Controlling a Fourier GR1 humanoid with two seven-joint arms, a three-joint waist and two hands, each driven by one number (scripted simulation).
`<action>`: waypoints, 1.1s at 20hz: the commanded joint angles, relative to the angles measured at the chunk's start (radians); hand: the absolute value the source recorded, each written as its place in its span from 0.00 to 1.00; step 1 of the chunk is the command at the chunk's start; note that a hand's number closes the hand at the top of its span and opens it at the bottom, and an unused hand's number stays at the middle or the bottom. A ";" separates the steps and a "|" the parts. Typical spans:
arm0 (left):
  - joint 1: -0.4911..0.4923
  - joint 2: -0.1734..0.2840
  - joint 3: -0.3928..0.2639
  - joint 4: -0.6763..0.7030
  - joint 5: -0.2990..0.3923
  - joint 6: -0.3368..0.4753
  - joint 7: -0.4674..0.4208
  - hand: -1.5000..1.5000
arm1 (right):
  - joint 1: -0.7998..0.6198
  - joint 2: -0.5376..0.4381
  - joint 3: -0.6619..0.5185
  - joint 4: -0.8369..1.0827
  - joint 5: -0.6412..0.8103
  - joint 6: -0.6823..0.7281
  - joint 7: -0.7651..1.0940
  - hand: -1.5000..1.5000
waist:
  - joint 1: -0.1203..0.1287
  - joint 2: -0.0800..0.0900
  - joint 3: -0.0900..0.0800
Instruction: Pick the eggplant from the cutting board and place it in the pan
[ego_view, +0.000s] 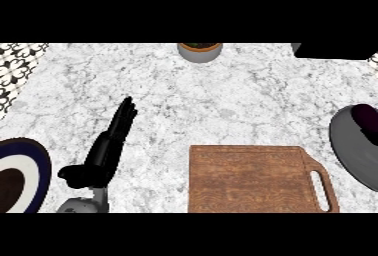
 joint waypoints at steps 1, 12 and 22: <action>-0.026 -0.015 -0.011 0.004 -0.013 0.014 0.024 0.50 | -0.101 -0.044 -0.006 0.143 -0.048 0.196 -0.035 0.00 | 0.006 0.003 0.002; 0.031 -0.014 -0.010 -0.004 -0.026 0.021 -0.001 0.50 | -0.126 -0.016 -0.220 0.193 -0.274 0.103 -0.401 0.00 | -0.030 -0.008 0.000; 0.075 -0.003 0.006 -0.022 -0.038 0.028 -0.037 0.50 | 0.032 -0.113 -0.322 0.228 -0.472 0.538 -0.499 0.00 | -0.050 -0.017 -0.003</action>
